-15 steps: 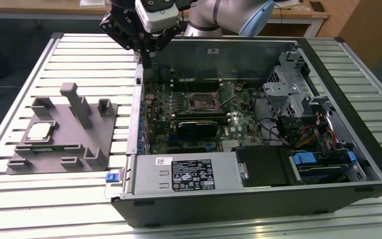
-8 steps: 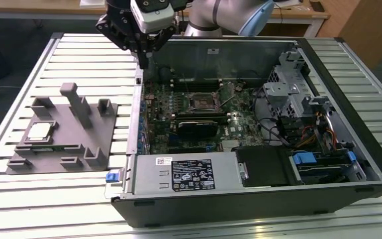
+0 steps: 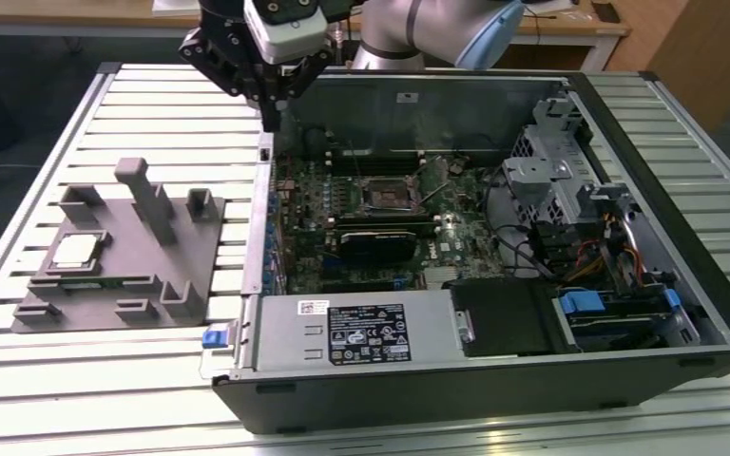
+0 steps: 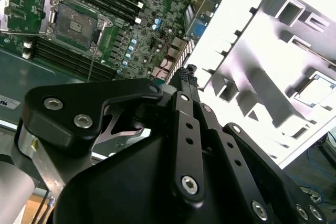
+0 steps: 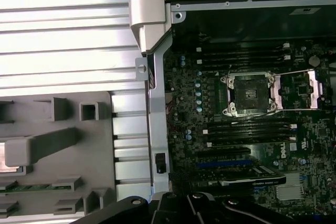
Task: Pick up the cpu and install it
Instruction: 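Reach for the cpu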
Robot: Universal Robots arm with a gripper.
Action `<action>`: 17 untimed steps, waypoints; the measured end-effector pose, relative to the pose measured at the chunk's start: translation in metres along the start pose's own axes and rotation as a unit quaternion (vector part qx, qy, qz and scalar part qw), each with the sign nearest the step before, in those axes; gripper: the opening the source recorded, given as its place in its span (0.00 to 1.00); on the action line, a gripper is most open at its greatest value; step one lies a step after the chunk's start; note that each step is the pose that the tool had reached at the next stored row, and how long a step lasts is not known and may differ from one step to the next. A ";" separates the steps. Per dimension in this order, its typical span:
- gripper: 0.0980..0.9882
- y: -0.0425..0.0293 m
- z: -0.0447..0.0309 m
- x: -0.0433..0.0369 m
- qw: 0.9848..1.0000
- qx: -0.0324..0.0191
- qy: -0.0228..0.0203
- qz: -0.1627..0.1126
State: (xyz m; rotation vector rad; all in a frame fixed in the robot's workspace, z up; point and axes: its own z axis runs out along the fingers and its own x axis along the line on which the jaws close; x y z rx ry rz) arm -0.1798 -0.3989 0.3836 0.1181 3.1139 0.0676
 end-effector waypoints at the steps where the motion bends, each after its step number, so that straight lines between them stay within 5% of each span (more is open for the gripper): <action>1: 0.01 0.0000 0.0000 0.0001 1.000 0.000 0.000 0.000; 3: 0.01 -0.0005 0.0008 0.0059 1.000 0.000 0.000 0.000; 17: 0.01 -0.0007 0.0010 0.0081 1.000 0.000 0.000 0.000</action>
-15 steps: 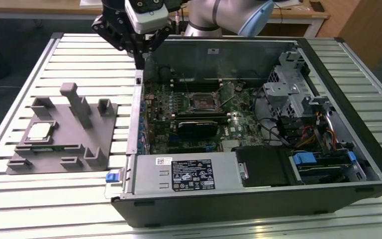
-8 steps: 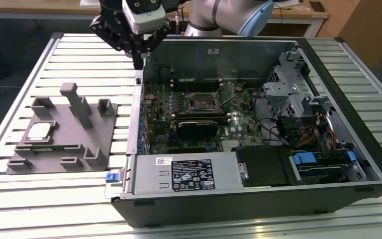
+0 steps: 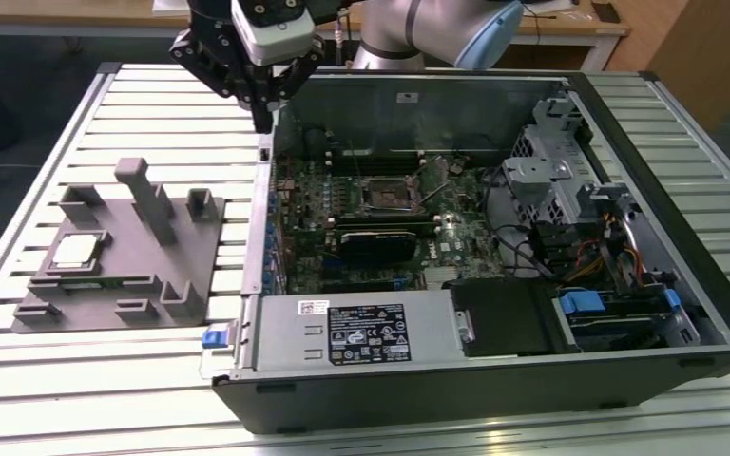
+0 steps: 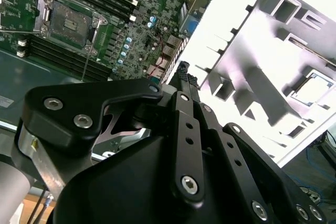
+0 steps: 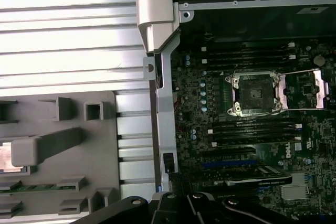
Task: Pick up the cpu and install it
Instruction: 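Reach for the cpu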
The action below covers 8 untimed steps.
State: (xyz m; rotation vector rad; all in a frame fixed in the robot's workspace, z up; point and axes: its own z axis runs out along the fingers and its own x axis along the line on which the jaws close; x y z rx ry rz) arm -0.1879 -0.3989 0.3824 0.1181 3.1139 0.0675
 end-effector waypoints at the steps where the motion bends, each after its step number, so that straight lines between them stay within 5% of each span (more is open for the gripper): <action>1: 0.01 0.0000 0.0000 0.0003 1.000 0.000 0.000 0.000; 8: 0.01 -0.0001 0.0001 0.0017 1.000 0.000 0.000 0.000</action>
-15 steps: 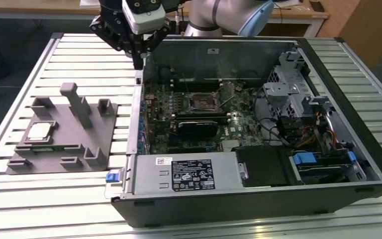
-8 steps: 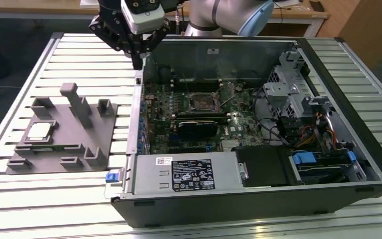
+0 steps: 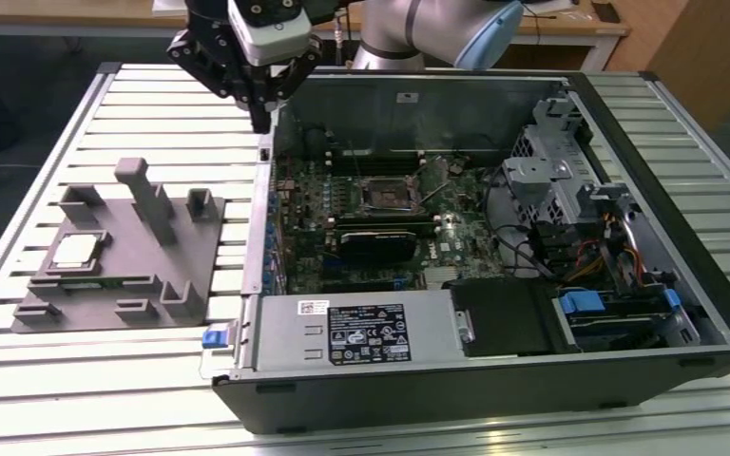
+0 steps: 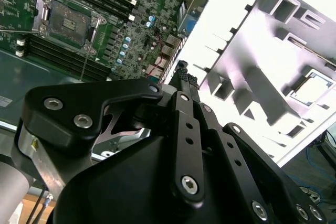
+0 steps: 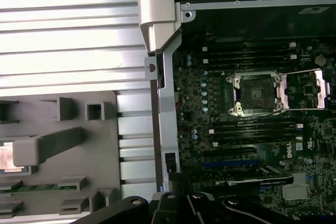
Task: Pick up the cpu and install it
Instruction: 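Reach for the cpu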
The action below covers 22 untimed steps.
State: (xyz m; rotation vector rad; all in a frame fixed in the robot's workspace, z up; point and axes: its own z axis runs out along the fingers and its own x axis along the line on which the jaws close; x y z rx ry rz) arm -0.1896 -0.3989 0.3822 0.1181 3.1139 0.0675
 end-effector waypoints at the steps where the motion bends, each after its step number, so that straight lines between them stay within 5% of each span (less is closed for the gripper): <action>1: 0.01 0.0000 0.0000 0.0001 1.000 0.000 0.000 0.000; 22: 0.01 -0.0006 0.0008 0.0075 1.000 0.000 0.000 0.000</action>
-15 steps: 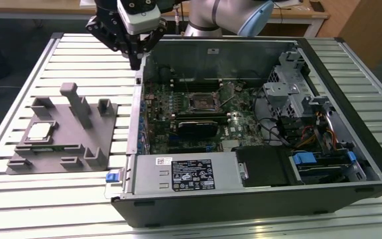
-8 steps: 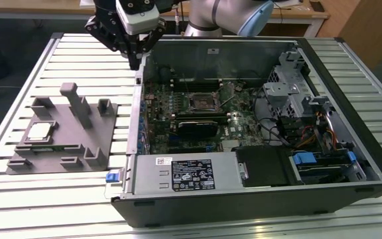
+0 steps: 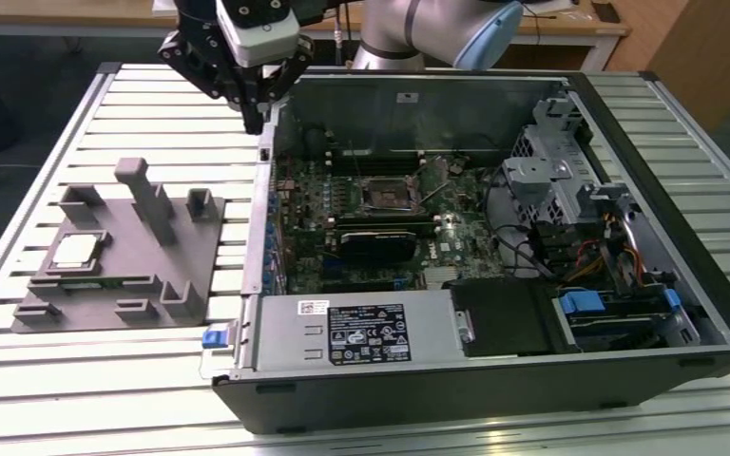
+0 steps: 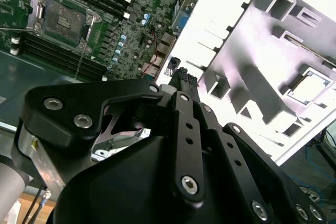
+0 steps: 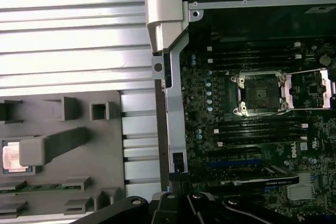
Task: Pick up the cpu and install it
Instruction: 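Reach for the cpu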
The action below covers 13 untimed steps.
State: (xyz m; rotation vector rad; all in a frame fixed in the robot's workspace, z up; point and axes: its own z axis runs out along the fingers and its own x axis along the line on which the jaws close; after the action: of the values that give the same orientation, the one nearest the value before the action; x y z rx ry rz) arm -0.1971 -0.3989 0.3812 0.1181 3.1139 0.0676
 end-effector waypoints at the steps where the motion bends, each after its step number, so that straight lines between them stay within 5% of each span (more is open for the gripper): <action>1: 0.01 0.0000 0.0000 0.0002 1.000 0.000 0.000 0.000; 7: 0.01 -0.0004 0.0001 0.0046 1.000 0.000 0.000 0.000; 13: 0.01 -0.0020 0.0000 0.0258 1.000 0.000 0.000 0.000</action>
State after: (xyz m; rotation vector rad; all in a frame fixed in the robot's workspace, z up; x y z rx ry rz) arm -0.2229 -0.3989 0.3806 0.1186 3.1138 0.0675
